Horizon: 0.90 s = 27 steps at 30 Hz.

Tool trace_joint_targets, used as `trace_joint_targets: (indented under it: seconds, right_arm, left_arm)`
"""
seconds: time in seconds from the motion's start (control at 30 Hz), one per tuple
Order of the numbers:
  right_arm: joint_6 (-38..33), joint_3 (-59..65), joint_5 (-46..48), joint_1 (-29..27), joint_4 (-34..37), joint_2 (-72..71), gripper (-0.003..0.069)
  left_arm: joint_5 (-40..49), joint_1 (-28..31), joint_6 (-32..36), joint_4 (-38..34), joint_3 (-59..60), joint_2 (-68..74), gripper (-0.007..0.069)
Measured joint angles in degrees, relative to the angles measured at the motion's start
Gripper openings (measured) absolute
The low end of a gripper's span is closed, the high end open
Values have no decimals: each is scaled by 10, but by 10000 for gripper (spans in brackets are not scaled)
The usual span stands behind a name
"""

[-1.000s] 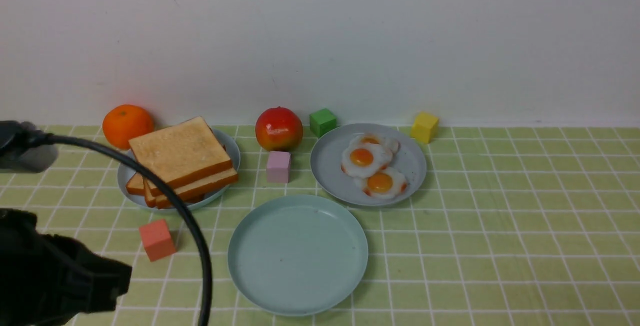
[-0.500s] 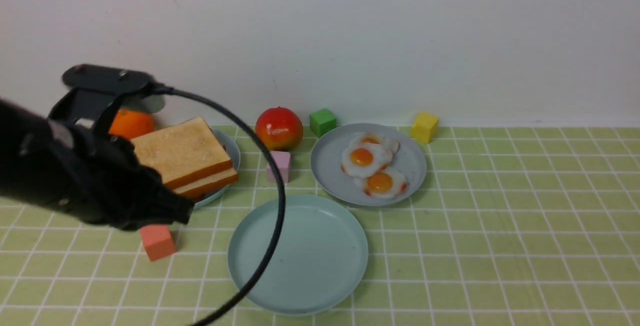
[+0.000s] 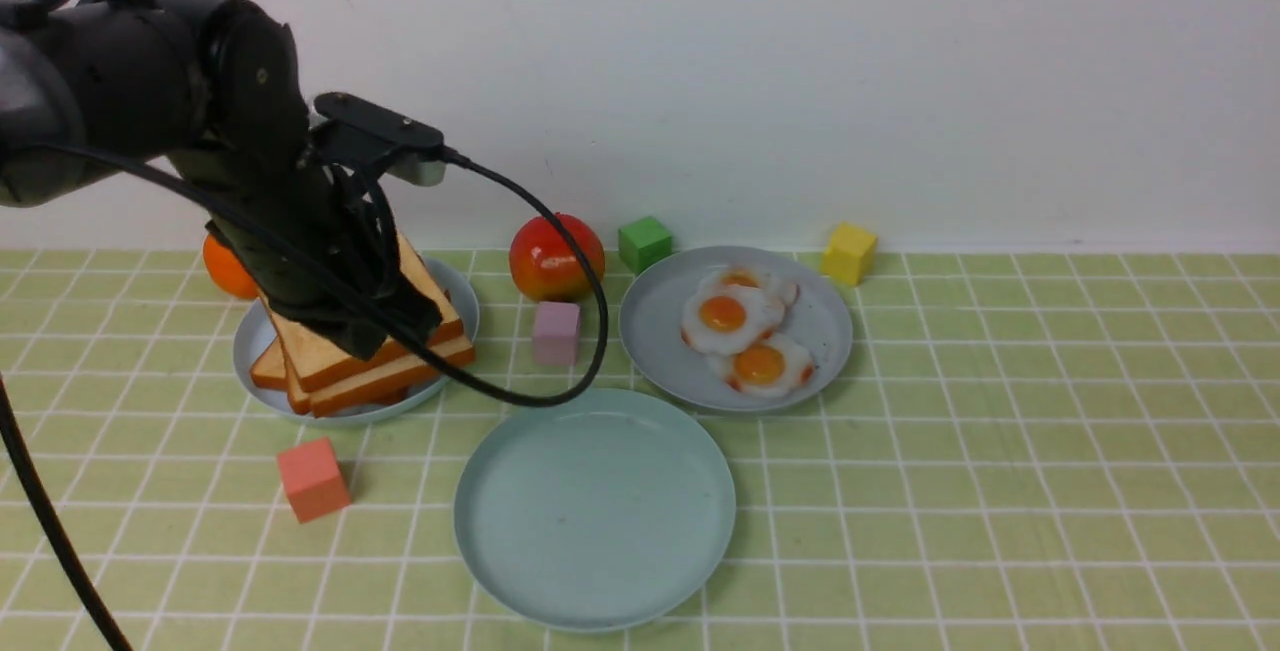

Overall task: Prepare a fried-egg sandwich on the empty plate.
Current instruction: Use the left arm to grab a slice of bread

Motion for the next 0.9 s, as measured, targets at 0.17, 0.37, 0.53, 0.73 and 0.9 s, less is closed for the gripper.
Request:
trace_joint_targets:
  seconds: [0.17, 0.37, 0.53, 0.73, 0.9]
  right_arm:
    - [0, -7, 2, 6, -6, 0, 3]
    - [0, -7, 4, 6, -20, 0, 6]
    - [0, -7, 5, 7, -24, 0, 10]
    - [0, -7, 6, 7, -24, 0, 15]
    - [0, -7, 15, 7, -24, 0, 17]
  left_arm:
    - [-18, 21, 82, 1, -10, 20, -12]
    - [-78, 22, 163, -1, -11, 23, 176]
    - [-96, 22, 172, 0, -13, 41, 405]
    - [-111, 22, 173, 13, -13, 79, 482]
    - [-124, 22, 173, 60, -15, 97, 472]
